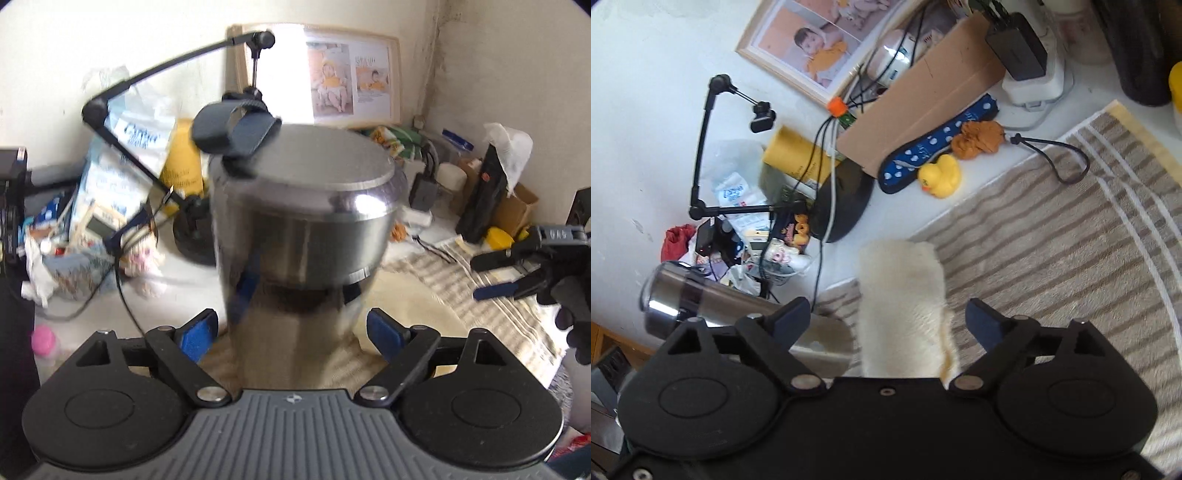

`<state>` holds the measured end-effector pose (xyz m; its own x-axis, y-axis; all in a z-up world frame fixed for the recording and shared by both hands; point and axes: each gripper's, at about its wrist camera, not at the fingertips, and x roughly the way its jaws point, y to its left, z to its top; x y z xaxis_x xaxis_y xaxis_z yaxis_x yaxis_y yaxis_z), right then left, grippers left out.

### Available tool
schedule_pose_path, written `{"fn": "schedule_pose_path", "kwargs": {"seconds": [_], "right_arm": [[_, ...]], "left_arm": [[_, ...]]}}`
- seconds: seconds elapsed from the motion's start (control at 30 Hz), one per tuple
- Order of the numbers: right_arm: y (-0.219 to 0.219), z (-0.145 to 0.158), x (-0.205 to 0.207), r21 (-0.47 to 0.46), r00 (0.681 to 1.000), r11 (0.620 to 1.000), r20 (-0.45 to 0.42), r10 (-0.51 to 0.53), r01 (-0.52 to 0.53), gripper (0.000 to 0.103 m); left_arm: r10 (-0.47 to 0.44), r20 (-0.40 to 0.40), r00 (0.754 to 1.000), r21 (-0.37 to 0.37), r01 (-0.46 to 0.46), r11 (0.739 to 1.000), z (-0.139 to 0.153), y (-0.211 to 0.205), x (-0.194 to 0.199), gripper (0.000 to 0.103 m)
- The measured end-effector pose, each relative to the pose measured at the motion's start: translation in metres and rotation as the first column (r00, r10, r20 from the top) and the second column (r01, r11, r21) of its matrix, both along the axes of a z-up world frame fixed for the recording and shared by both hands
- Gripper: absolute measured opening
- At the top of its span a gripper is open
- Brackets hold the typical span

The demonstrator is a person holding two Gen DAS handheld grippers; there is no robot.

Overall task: Clean container
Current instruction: 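Set the tumbler upright on the mat with the left gripper while right gripper drops the cloth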

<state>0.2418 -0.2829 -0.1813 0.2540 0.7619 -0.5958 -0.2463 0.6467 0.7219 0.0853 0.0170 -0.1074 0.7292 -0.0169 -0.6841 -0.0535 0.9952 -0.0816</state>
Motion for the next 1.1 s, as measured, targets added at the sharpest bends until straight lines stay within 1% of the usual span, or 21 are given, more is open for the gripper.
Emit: {"fn": "schedule_pose_path", "kwargs": {"seconds": [0.07, 0.13, 0.2, 0.23, 0.3, 0.4, 0.47, 0.53, 0.57, 0.67, 0.8, 0.9, 1.03, 1.1], "right_arm": [[0.004, 0.012, -0.011, -0.03, 1.0, 1.0, 0.016, -0.001, 0.002, 0.093], [0.01, 0.024, -0.024, -0.071, 0.999, 0.997, 0.032, 0.004, -0.002, 0.093], [0.019, 0.04, -0.04, -0.14, 0.998, 0.99, 0.063, 0.003, 0.006, 0.094], [0.023, 0.048, -0.048, -0.173, 0.997, 0.985, 0.075, 0.002, 0.011, 0.094], [0.032, 0.063, -0.066, -0.245, 0.995, 0.97, 0.1, 0.011, 0.014, 0.094], [0.047, 0.084, -0.094, -0.359, 0.989, 0.933, 0.145, 0.03, 0.024, 0.094], [0.054, 0.098, -0.113, -0.409, 0.983, 0.912, 0.181, 0.04, 0.038, 0.094], [0.058, 0.113, -0.13, -0.445, 0.979, 0.894, 0.2, 0.041, 0.053, 0.094], [0.059, 0.12, -0.137, -0.461, 0.978, 0.885, 0.204, 0.032, 0.067, 0.094], [0.059, 0.14, -0.159, -0.49, 0.976, 0.865, 0.217, -0.003, 0.111, 0.094], [0.06, 0.156, -0.182, -0.523, 0.975, 0.843, 0.22, -0.011, 0.128, 0.094], [0.061, 0.162, -0.198, -0.532, 0.975, 0.838, 0.222, 0.001, 0.121, 0.094], [0.064, 0.164, -0.212, -0.545, 0.976, 0.832, 0.217, 0.02, 0.104, 0.094], [0.063, 0.165, -0.213, -0.54, 0.977, 0.836, 0.214, 0.026, 0.096, 0.094]], "left_arm": [[0.008, -0.021, 1.0, -0.001, -0.008, 1.0, 0.004, -0.002, -0.01, 0.088], [0.012, -0.066, 0.998, 0.029, -0.01, 1.0, 0.01, -0.008, -0.017, 0.088], [-0.019, -0.11, 0.994, 0.036, 0.023, 0.999, 0.018, -0.013, -0.023, 0.088], [-0.032, -0.114, 0.993, 0.036, 0.036, 0.999, 0.023, -0.015, -0.027, 0.088], [-0.04, -0.112, 0.993, 0.05, 0.046, 0.998, 0.033, -0.02, -0.033, 0.088], [-0.037, -0.133, 0.99, 0.079, 0.047, 0.996, 0.047, -0.024, -0.039, 0.088], [-0.009, -0.145, 0.989, 0.112, 0.025, 0.993, 0.055, -0.028, -0.042, 0.088], [-0.009, -0.131, 0.991, 0.127, 0.026, 0.992, 0.064, -0.031, -0.049, 0.088], [-0.011, -0.12, 0.993, 0.115, 0.025, 0.993, 0.068, -0.031, -0.053, 0.088], [-0.022, -0.105, 0.994, 0.022, 0.024, 0.999, 0.078, -0.027, -0.064, 0.088], [-0.05, -0.091, 0.995, -0.022, 0.048, 0.999, 0.084, -0.031, -0.075, 0.088], [-0.038, -0.108, 0.993, -0.02, 0.036, 0.999, 0.086, -0.037, -0.079, 0.088], [-0.005, -0.097, 0.995, -0.019, 0.003, 1.0, 0.089, -0.042, -0.087, 0.088], [0.002, -0.09, 0.996, -0.018, -0.003, 1.0, 0.09, -0.044, -0.09, 0.088]]}}
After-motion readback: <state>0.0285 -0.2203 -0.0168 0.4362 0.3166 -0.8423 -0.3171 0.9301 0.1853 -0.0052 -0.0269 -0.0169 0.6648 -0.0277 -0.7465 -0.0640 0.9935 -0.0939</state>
